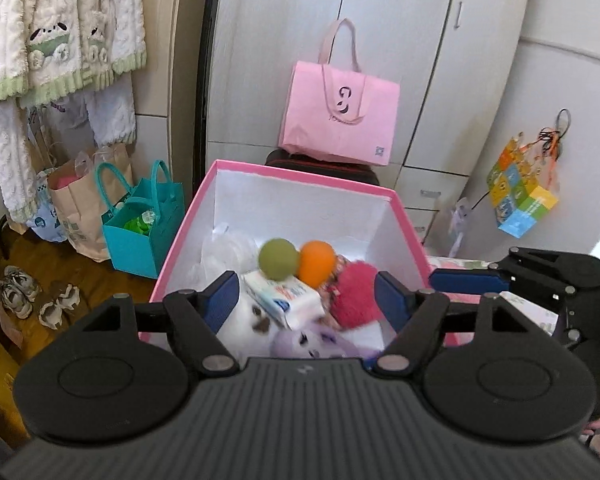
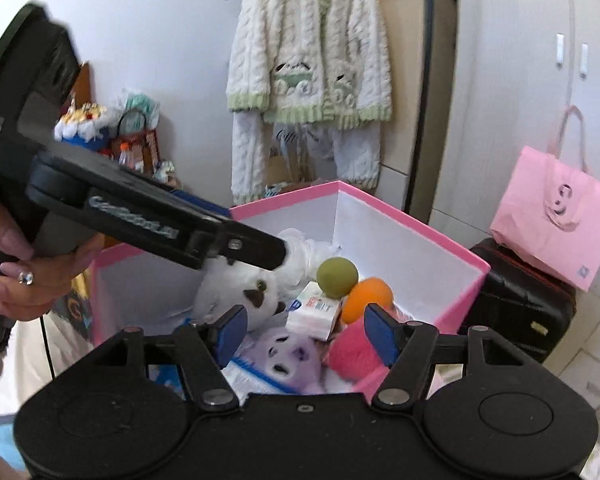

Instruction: Organize soft objects

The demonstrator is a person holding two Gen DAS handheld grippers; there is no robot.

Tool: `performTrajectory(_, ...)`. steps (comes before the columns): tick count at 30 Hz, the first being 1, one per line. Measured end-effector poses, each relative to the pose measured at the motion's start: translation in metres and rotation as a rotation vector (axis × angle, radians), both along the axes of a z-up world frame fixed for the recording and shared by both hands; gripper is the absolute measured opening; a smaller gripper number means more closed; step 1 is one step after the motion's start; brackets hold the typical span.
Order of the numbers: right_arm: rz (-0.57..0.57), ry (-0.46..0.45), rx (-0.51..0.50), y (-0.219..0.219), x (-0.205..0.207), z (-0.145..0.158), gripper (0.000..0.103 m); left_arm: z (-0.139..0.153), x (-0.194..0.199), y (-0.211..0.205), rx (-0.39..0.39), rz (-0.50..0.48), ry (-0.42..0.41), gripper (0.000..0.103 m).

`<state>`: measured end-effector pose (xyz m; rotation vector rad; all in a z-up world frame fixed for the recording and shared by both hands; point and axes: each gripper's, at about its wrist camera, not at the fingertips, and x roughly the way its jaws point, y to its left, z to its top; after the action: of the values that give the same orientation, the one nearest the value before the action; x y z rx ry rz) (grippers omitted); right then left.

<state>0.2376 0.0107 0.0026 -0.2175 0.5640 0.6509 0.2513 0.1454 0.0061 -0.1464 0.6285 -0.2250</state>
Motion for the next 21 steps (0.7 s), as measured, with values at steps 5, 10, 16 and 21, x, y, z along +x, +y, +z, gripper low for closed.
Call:
performTrajectory(5, -0.089, -0.010, 0.074, -0.022, -0.038, 0.003, 0.070, 0.004, -0.041, -0.009, 0.039, -0.003, -0.053, 0.079)
performTrajectory(10, -0.179, -0.055, 0.077, -0.039, -0.072, 0.011, 0.070, 0.010, -0.074, -0.020, 0.055, -0.027, -0.089, 0.083)
performTrajectory(16, -0.262, -0.065, 0.092, -0.054, -0.100, 0.018, 0.072, 0.014, -0.107, -0.037, 0.064, -0.053, -0.123, 0.093)
performTrajectory(21, -0.334, -0.079, 0.084, -0.064, -0.123, 0.021, 0.075, 0.021, -0.123, -0.048, 0.085, -0.050, -0.122, 0.095)
